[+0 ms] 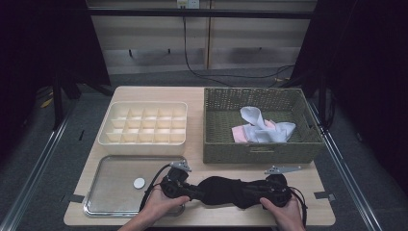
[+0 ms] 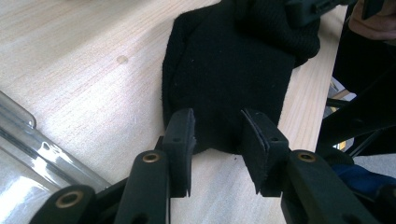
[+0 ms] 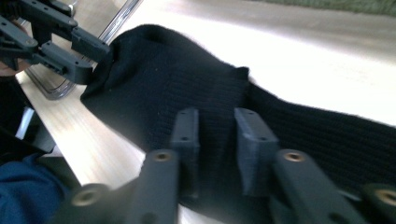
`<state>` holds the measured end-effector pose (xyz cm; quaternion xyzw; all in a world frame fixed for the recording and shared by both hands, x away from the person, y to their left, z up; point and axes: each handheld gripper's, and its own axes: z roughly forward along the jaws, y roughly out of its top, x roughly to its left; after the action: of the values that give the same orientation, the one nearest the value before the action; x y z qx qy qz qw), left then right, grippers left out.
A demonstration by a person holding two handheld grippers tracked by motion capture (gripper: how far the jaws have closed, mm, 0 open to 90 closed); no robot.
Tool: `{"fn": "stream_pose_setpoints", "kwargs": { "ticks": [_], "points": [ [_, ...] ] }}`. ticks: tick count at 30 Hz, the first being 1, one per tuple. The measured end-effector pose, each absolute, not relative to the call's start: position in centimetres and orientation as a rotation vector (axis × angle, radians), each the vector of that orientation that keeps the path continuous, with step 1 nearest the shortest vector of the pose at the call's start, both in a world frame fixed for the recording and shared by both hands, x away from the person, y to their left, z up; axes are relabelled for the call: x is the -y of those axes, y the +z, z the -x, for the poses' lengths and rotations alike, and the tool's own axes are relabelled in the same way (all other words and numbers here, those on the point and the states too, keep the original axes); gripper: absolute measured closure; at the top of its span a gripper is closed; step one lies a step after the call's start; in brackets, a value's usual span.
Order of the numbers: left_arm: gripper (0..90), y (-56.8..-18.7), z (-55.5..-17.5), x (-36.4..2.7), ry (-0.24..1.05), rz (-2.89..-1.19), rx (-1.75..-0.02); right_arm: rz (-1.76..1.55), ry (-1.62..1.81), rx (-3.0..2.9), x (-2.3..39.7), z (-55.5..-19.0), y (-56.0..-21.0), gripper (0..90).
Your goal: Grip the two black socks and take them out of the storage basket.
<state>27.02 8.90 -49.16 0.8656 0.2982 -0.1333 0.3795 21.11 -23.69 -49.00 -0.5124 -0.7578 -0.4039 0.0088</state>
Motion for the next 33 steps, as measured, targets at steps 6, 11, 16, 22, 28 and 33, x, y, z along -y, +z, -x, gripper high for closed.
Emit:
{"fn": "stream_pose_setpoints", "kwargs": {
  "ticks": [6,11,16,22,28,33],
  "points": [
    [61.2,-49.2,-27.0,-8.8,-0.345,-2.205,-0.771,1.604,-1.337,2.330,24.4,-21.0,-48.4,80.0],
    [59.4,-49.2,-27.0,-8.7,-0.340,-2.211,-0.768,1.626,-1.403,2.291,25.2,-20.8,-47.8,78.8],
    [59.4,-49.2,-27.0,-8.7,-0.328,-2.215,-0.775,1.665,-1.453,2.257,26.4,-20.5,-47.3,78.9],
    [59.9,-49.4,-27.3,-8.6,-0.337,-2.218,-0.770,1.742,-1.532,2.222,28.7,-19.8,-46.0,80.7],
    [60.3,-49.3,-27.2,-8.5,-0.323,-2.224,-0.776,1.826,-1.495,2.222,31.1,-18.8,-46.4,80.5],
    [69.5,-49.2,-27.1,-8.3,-0.325,-2.233,-0.737,1.854,-1.452,2.235,31.9,-19.1,-47.1,80.3]
  ]
}}
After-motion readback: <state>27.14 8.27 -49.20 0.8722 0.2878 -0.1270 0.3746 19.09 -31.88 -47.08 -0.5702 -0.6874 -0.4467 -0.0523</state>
